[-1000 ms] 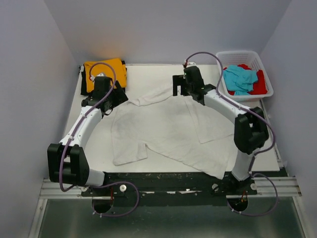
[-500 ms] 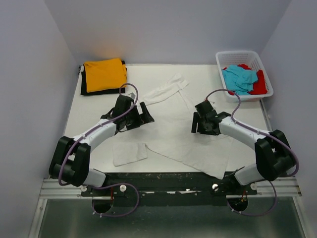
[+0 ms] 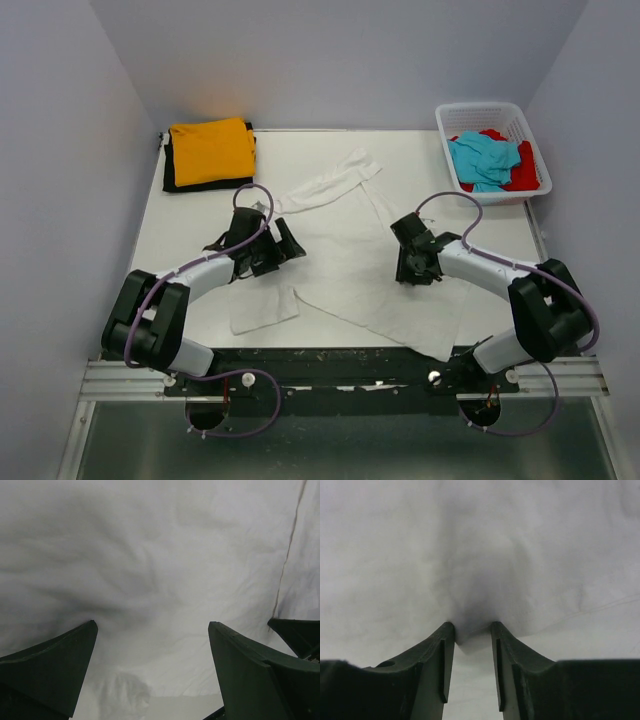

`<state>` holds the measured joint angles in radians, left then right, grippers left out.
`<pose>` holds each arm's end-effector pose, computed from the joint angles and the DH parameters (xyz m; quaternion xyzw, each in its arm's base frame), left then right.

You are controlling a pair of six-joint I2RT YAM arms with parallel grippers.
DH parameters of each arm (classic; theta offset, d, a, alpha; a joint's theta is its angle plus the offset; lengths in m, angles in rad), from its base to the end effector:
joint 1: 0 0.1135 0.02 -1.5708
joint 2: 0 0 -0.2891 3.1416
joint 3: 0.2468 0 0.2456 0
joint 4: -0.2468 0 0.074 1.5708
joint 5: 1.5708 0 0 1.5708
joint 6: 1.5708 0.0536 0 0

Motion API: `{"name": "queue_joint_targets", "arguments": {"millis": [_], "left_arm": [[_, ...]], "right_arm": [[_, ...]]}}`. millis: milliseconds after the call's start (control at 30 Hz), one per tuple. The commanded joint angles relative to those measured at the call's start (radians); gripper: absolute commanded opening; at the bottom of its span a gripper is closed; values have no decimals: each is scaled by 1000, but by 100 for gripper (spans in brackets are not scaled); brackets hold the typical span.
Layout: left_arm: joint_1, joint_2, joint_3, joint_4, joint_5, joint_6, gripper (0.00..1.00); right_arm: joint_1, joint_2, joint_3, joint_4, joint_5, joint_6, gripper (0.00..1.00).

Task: Fold and stack the t-shirts
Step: Flatten out the tshirt

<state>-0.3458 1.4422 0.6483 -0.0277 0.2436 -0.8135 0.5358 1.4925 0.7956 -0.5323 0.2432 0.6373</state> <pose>0.2576 -0.1066 0.1802 -0.1708 0.9089 -0.2935 0.2419 0.2308 0.1220 0.1761 0.0702 0.9759 -0.0062 0.2067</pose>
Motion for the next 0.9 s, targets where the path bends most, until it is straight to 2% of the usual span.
{"name": "queue_joint_targets", "arguments": {"millis": [0, 233, 333, 700, 867], "left_arm": [[36, 21, -58, 6, -35, -11, 99], [82, 2, -96, 22, -9, -21, 99], [85, -6, -104, 12, -9, -21, 99], [85, -107, -155, -41, -15, -39, 99], [85, -215, -269, -47, 23, -83, 99]], "right_arm": [[9, 13, -9, -51, 53, 41, 37], [7, -19, 31, -87, 112, 52, 22], [6, -40, 47, -106, 141, 54, 1], [2, -17, 174, -177, 328, 50, 1], [-93, 54, 327, -127, 435, 17, 1]]}}
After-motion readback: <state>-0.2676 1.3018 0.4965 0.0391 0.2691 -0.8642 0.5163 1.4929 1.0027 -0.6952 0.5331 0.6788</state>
